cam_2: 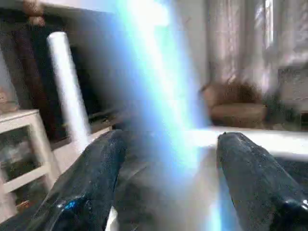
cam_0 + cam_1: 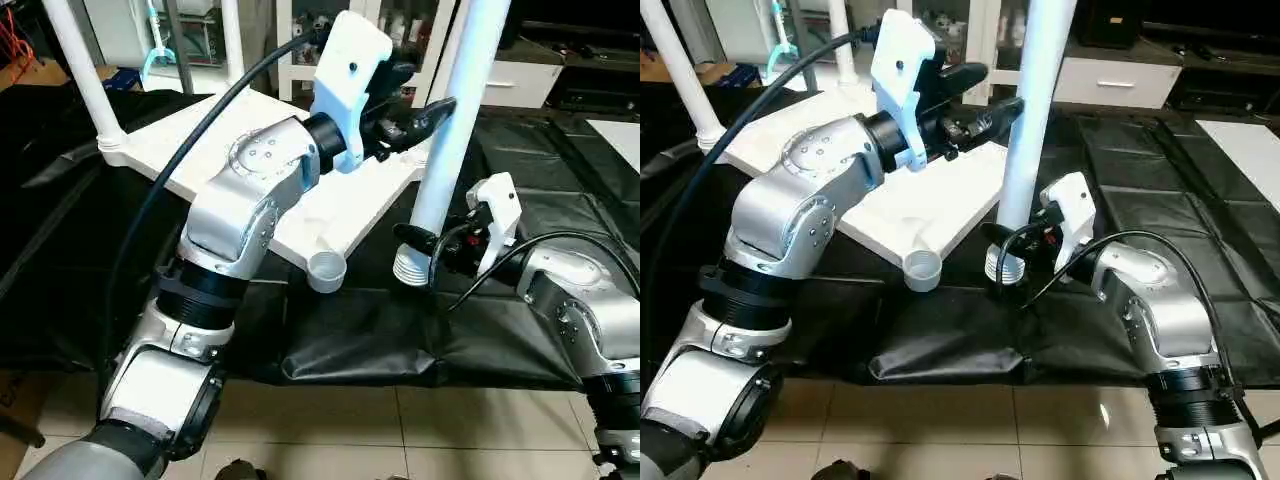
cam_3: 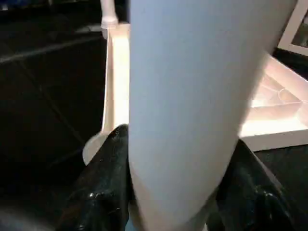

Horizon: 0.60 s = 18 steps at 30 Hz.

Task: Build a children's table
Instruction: Pick table leg

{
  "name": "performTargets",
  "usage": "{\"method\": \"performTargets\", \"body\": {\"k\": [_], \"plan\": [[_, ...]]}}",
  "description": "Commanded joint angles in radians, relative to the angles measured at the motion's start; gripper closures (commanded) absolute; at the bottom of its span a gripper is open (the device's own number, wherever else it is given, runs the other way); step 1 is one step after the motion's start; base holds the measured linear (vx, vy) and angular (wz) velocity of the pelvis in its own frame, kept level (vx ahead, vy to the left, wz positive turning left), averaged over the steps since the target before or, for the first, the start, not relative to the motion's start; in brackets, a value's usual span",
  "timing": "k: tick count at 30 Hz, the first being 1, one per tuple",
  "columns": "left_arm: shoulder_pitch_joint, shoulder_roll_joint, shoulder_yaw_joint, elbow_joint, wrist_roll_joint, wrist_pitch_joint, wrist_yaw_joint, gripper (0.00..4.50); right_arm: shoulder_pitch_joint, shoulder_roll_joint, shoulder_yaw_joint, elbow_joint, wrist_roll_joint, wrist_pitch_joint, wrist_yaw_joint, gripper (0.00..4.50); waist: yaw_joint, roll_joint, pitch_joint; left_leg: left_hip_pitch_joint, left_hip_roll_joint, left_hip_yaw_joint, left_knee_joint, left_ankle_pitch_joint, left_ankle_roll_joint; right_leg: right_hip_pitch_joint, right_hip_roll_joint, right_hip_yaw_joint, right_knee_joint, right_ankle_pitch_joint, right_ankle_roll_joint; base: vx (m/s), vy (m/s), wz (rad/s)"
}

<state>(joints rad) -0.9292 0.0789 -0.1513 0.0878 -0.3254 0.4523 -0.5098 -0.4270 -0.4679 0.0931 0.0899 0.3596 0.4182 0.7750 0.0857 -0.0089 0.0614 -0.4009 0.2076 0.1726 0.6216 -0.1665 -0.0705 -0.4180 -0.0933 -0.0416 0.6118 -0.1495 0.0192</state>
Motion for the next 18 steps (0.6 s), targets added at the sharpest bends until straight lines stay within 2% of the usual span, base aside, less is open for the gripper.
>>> {"method": "performTargets", "body": {"k": [1,2,3,4,6,7,8,9,10,12,13,14,15,16,17,18], "plan": [[-0.019,-0.021,0.029,-0.044,-0.063,0.001,-0.016,1.06,-0.012,0.006,0.018,-0.002,-0.021,-0.040,0.011,2.65,-0.002,-0.010,-0.079,0.022,0.006,0.004,-0.076,-0.274,-0.004,0.051,-0.030,0.015,-0.075,-0.305,-0.192,0.000,0.000,0.00],[-0.012,-0.027,0.074,-0.050,-0.091,-0.003,0.000,1.06,-0.021,0.013,0.004,0.016,-0.032,-0.062,-0.001,2.65,-0.002,-0.013,-0.079,0.023,0.005,0.005,-0.075,-0.274,-0.001,0.048,-0.029,0.015,-0.076,-0.307,-0.192,0.000,0.000,0.00],[-0.006,-0.025,0.110,-0.045,-0.098,-0.014,0.024,1.06,-0.029,0.021,-0.016,0.029,-0.036,-0.078,-0.017,2.65,-0.002,-0.011,-0.078,0.023,0.006,0.004,-0.076,-0.274,-0.002,0.049,-0.028,0.014,-0.075,-0.307,-0.191,0.000,0.000,0.00],[-0.005,-0.023,0.112,-0.044,-0.097,-0.016,0.025,1.06,-0.030,0.022,-0.019,0.029,-0.035,-0.079,-0.019,2.65,-0.005,-0.010,-0.078,0.021,0.004,0.004,-0.076,-0.272,0.000,0.050,-0.024,0.014,-0.076,-0.311,-0.185,0.000,0.000,0.00],[0.016,0.036,0.161,0.014,-0.037,-0.077,0.071,1.06,-0.052,0.050,-0.115,0.037,0.010,-0.079,-0.084,2.65,-0.009,-0.009,-0.078,0.023,0.001,0.003,-0.077,-0.278,0.001,0.047,-0.022,0.013,-0.079,-0.335,-0.164,0.000,0.000,0.00],[0.016,0.036,0.161,0.014,-0.037,-0.077,0.071,1.06,-0.052,0.050,-0.115,0.037,0.010,-0.079,-0.084,2.65,-0.010,-0.006,-0.078,0.027,0.002,0.003,-0.078,-0.286,-0.006,0.043,-0.020,0.013,-0.080,-0.343,-0.155,0.000,0.000,0.00],[0.040,0.092,0.179,0.061,0.007,-0.110,0.078,1.06,-0.062,0.056,-0.184,0.042,0.052,-0.060,-0.121,2.65,-0.011,-0.006,-0.078,0.027,0.002,0.003,-0.078,-0.284,-0.009,0.043,-0.019,0.013,-0.080,-0.343,-0.149,0.000,0.000,0.00],[0.040,0.092,0.179,0.061,0.007,-0.110,0.078,1.06,-0.062,0.056,-0.184,0.042,0.052,-0.060,-0.121,2.65,-0.011,-0.005,-0.078,0.030,0.002,0.003,-0.079,-0.290,-0.008,0.041,-0.018,0.013,-0.081,-0.348,-0.142,0.000,0.000,0.00],[0.103,0.190,0.187,0.116,0.066,-0.157,0.055,1.06,-0.053,0.043,-0.278,0.027,0.122,-0.008,-0.157,2.65,-0.013,0.011,-0.079,0.032,0.001,0.000,-0.081,-0.296,-0.018,0.040,-0.019,0.013,-0.082,-0.350,-0.132,0.000,0.000,0.00],[0.158,0.244,0.210,0.141,0.074,-0.165,0.030,1.06,-0.035,0.027,-0.340,0.005,0.172,0.028,-0.174,2.65,-0.021,0.005,-0.081,0.029,-0.002,0.001,-0.082,-0.283,-0.020,0.045,-0.014,0.014,-0.076,-0.321,-0.126,0.000,0.000,0.00],[0.158,0.244,0.210,0.141,0.074,-0.165,0.030,1.06,-0.035,0.027,-0.340,0.005,0.172,0.028,-0.174,2.65,-0.020,0.008,-0.084,0.033,0.000,0.002,-0.081,-0.277,-0.023,0.041,-0.015,0.016,-0.073,-0.306,-0.132,0.000,0.000,0.00],[0.195,0.261,0.219,0.159,0.085,-0.175,0.037,1.06,-0.019,0.025,-0.372,-0.018,0.199,0.054,-0.197,2.65,-0.022,0.020,-0.086,0.035,0.001,0.002,-0.079,-0.262,-0.028,0.039,-0.013,0.016,-0.071,-0.261,-0.152,0.000,0.000,0.00],[0.195,0.261,0.219,0.159,0.085,-0.175,0.037,1.06,-0.019,0.025,-0.372,-0.018,0.199,0.054,-0.197,2.65,-0.022,0.020,-0.087,0.036,0.003,0.003,-0.081,-0.261,-0.027,0.040,-0.014,0.016,-0.070,-0.244,-0.162,0.000,0.000,0.00],[0.240,0.265,0.217,0.169,0.096,-0.163,0.057,1.06,-0.001,0.026,-0.390,-0.046,0.209,0.090,-0.232,2.65,-0.021,0.024,-0.087,0.036,0.004,0.002,-0.080,-0.269,-0.027,0.039,-0.015,0.015,-0.068,-0.233,-0.174,0.000,0.000,0.00],[0.286,0.244,0.215,0.157,0.104,-0.131,0.108,1.06,0.029,0.029,-0.388,-0.095,0.191,0.110,-0.256,2.65,-0.020,0.024,-0.085,0.032,0.008,0.001,-0.083,-0.256,-0.025,0.044,-0.016,0.016,-0.065,-0.189,-0.188,0.000,0.000,0.00],[0.286,0.244,0.215,0.157,0.104,-0.131,0.108,1.06,0.029,0.029,-0.388,-0.095,0.191,0.110,-0.256,2.65,-0.020,0.019,-0.085,0.030,0.005,0.003,-0.082,-0.258,-0.021,0.044,-0.015,0.016,-0.065,-0.191,-0.189,0.000,0.000,0.00]]}}
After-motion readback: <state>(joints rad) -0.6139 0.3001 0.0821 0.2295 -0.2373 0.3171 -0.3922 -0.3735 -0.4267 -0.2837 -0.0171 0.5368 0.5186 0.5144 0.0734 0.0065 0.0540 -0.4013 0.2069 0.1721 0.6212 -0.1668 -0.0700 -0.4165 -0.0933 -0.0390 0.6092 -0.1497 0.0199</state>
